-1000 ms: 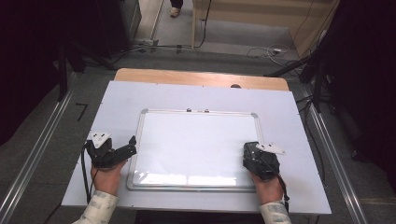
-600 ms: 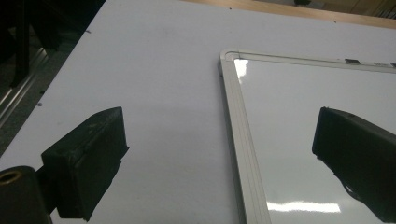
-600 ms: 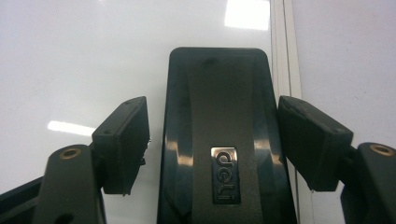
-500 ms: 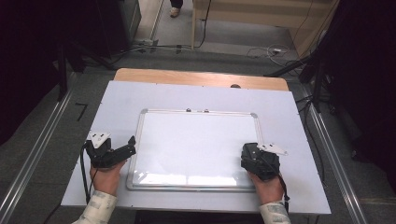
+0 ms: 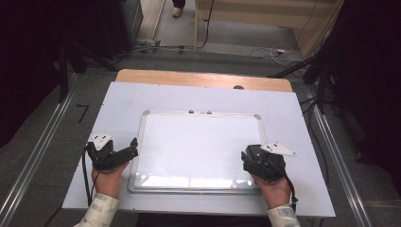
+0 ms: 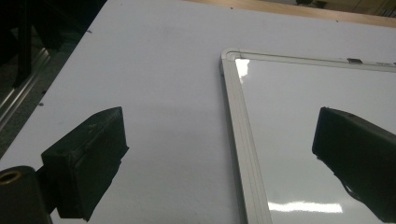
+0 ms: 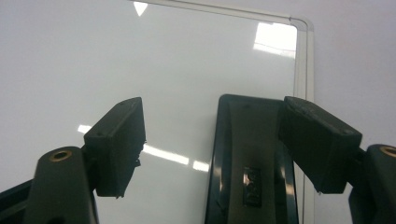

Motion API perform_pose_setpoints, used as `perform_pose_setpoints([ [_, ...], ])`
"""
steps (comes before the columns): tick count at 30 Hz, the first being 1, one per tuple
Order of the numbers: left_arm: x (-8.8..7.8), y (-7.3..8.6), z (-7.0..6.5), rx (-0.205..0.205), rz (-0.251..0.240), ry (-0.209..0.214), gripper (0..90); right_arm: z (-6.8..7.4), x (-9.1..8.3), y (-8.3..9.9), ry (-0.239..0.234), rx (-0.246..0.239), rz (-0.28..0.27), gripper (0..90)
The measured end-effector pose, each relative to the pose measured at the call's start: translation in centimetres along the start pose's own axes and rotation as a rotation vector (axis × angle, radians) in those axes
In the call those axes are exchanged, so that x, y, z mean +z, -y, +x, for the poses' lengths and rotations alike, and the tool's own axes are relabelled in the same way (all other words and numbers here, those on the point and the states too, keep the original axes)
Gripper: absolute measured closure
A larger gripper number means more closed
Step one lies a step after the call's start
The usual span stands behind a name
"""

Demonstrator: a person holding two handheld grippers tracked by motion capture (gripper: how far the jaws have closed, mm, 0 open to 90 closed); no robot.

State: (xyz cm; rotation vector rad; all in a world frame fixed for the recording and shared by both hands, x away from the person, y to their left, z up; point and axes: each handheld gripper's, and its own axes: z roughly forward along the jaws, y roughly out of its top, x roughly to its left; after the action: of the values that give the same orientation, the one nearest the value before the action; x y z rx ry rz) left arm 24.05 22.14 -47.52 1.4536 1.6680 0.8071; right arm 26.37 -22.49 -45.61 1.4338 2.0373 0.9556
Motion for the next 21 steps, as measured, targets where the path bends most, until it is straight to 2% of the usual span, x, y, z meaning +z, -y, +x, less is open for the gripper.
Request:
perform_pose_setpoints([
  [4,0.0,0.0,0.0,0.001,-0.001,-0.002,3.4,-0.2,-0.2,-1.3,-0.026,-0.033,-0.010,20.0],
  [11,0.0,0.0,0.0,-0.006,-0.007,-0.007,3.4,-1.4,0.1,-3.0,-0.062,-0.075,-0.039,19.6],
  [21,0.0,0.0,0.1,-0.004,-0.008,-0.013,3.4,-2.2,1.0,-3.6,-0.059,-0.091,-0.053,18.9],
])
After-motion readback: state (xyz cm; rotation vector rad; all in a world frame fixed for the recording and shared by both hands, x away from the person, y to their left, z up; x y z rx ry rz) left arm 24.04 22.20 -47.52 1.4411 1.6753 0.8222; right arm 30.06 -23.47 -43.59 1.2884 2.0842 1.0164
